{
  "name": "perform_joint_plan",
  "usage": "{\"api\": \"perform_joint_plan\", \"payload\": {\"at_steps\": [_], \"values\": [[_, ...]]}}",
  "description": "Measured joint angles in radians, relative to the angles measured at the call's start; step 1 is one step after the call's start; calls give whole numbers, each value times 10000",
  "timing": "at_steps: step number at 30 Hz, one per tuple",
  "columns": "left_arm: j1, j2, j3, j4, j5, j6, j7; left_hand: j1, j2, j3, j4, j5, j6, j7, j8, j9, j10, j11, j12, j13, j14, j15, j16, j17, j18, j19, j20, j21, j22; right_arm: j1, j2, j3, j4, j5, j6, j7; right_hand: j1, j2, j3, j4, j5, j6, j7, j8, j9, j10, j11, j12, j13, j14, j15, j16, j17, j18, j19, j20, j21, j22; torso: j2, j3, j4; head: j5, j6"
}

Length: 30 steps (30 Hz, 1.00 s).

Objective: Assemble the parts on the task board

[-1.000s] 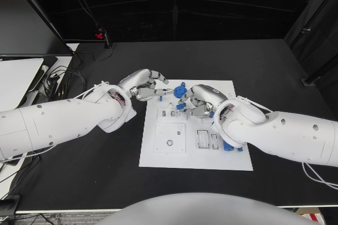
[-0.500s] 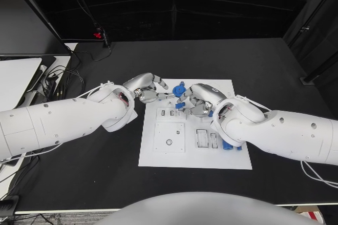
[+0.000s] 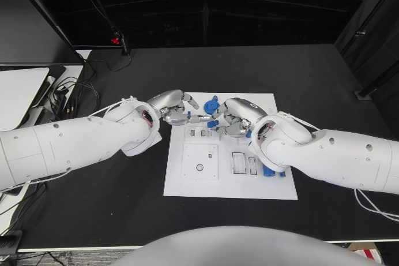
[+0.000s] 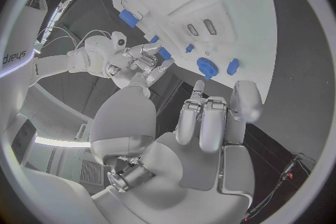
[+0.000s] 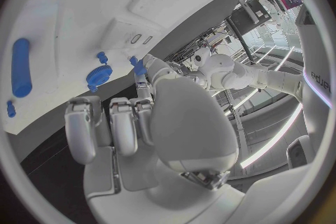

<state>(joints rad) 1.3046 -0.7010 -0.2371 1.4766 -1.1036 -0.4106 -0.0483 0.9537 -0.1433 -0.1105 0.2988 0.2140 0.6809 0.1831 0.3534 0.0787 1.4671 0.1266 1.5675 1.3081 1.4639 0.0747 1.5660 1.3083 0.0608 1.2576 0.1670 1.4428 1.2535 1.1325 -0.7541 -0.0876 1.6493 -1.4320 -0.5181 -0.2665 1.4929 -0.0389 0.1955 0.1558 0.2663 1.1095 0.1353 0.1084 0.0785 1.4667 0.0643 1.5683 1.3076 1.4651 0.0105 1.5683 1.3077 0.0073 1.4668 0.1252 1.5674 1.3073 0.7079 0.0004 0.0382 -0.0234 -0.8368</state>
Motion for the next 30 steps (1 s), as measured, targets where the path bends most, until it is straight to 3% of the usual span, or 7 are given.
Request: {"api": "perform_joint_plan", "payload": {"at_steps": [2,4,5,8,9,15,30], "values": [[-18,18,0,-3,-97,59,-46,409,226,123,-9,41,182,39,61,25,-9,39,0,0,18,89,39,0,-233,1201,64,666,459,0,1,0,-5,7,-1,2,0,0,-17,-7,-1,0,0,0,0,0,0,0,0,0,0,0,0,0,0,0,0,0,0,0,0,1,-7],[-27,35,0,-12,-170,103,-86,749,441,258,-37,65,349,50,68,42,-9,40,0,0,21,92,40,0,-254,1897,105,968,534,0,4,0,-7,14,-2,5,0,0,-21,-3,-1,0,0,0,0,0,0,0,0,0,0,0,0,1,0,0,0,0,0,2,0,0,-16],[-32,43,0,-17,-202,121,-107,866,512,267,-45,65,399,64,69,42,-9,40,0,0,21,92,40,0,-375,1980,119,1041,546,0,6,0,-8,18,-2,7,0,-1,-22,-3,-3,0,0,0,0,0,0,0,0,0,0,0,-1,0,0,0,0,0,0,2,0,-4,-18],[-50,70,0,-40,-296,170,-176,1440,733,349,-72,319,568,5,68,53,-8,40,0,-1,22,92,40,0,-413,2056,167,1240,548,0,10,0,-9,29,-2,14,-1,-1,0,-25,-23,0,0,0,0,0,0,0,0,0,0,0,-1,1,0,0,0,0,-1,2,0,-9,-31],[-55,80,0,-47,-317,182,-195,1568,794,349,-72,392,587,7,68,53,-8,40,0,-1,21,92,40,0,-526,2056,167,1250,548,0,11,0,-9,33,-2,16,-1,-2,0,-25,-32,0,0,0,0,0,0,0,0,0,0,0,-1,0,0,0,0,0,-2,2,0,-9,-33],[-68,140,0,-104,-416,217,-288,1964,1099,400,-69,625,864,-80,68,83,-8,28,0,-2,22,92,40,-1,-543,2055,167,1250,548,-1,12,-1,-9,60,-3,33,-2,-3,0,-27,7,0,0,0,0,0,0,0,0,0,0,0,-1,0,0,0,0,0,-5,3,0,-16,-53],[-88,253,0,-214,-490,203,-386,2081,1129,373,-42,688,966,-109,68,86,-7,-38,-1,-4,22,91,40,-2,-542,2055,167,1249,547,-2,88,-1,-37,95,0,50,29,-39,-26,-52,9,0,1,0,0,0,0,0,0,0,0,0,-2,0,0,0,0,0,-5,4,-7,-51,-73]]}}
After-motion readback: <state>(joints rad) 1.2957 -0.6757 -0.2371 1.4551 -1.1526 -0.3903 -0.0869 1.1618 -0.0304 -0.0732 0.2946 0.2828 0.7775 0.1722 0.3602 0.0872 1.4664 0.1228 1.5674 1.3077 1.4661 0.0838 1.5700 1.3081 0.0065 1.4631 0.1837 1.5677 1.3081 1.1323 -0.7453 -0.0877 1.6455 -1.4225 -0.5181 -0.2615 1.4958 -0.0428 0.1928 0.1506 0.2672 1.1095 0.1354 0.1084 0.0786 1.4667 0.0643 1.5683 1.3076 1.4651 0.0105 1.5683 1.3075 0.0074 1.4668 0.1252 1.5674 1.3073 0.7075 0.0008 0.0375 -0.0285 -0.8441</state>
